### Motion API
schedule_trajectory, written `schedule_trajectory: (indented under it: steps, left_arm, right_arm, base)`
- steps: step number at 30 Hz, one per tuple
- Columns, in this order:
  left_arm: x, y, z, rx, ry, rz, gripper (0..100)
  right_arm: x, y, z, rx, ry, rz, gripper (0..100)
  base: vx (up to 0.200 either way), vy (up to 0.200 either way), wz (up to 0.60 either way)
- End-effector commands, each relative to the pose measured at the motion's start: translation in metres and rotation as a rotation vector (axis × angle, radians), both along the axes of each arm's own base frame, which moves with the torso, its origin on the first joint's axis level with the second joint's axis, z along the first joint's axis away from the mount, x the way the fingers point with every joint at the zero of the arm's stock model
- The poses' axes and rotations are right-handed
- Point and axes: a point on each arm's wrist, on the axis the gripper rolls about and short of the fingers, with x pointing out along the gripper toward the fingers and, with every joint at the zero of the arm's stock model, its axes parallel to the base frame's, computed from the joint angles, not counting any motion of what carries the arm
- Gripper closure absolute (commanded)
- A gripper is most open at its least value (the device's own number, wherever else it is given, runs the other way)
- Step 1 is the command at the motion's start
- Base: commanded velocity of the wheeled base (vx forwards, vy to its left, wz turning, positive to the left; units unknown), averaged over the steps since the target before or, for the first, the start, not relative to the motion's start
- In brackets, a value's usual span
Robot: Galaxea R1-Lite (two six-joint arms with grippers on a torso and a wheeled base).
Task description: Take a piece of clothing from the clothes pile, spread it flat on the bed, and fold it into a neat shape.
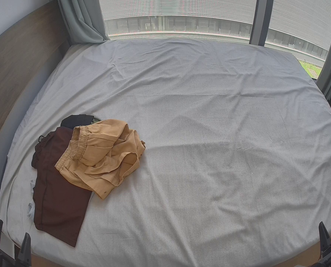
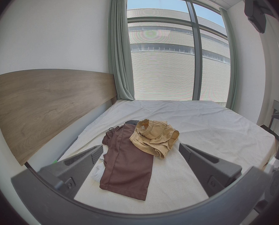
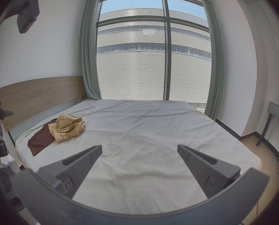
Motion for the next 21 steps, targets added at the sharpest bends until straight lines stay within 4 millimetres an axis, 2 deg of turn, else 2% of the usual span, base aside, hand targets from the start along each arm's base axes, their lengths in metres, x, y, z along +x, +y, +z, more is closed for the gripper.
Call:
schedule_trajectory:
  steps: [1, 21]
  left_arm:
    - [0.0000, 0.0000, -0.0049, -0.001, 0.000, 0.003, 0]
    - [0.0000, 0.0000, -0.0046, -0.009, -0.003, 0.003, 0]
  right_arm:
    - [0.0000, 0.0000, -0.0048, 0.000, 0.000, 0.000, 0]
    - [0.0000, 0.0000, -0.0046, 0.002, -0.002, 0.000, 0]
  base:
    - [0.000, 0.000, 0.00]
    - [0.000, 0.000, 0.00]
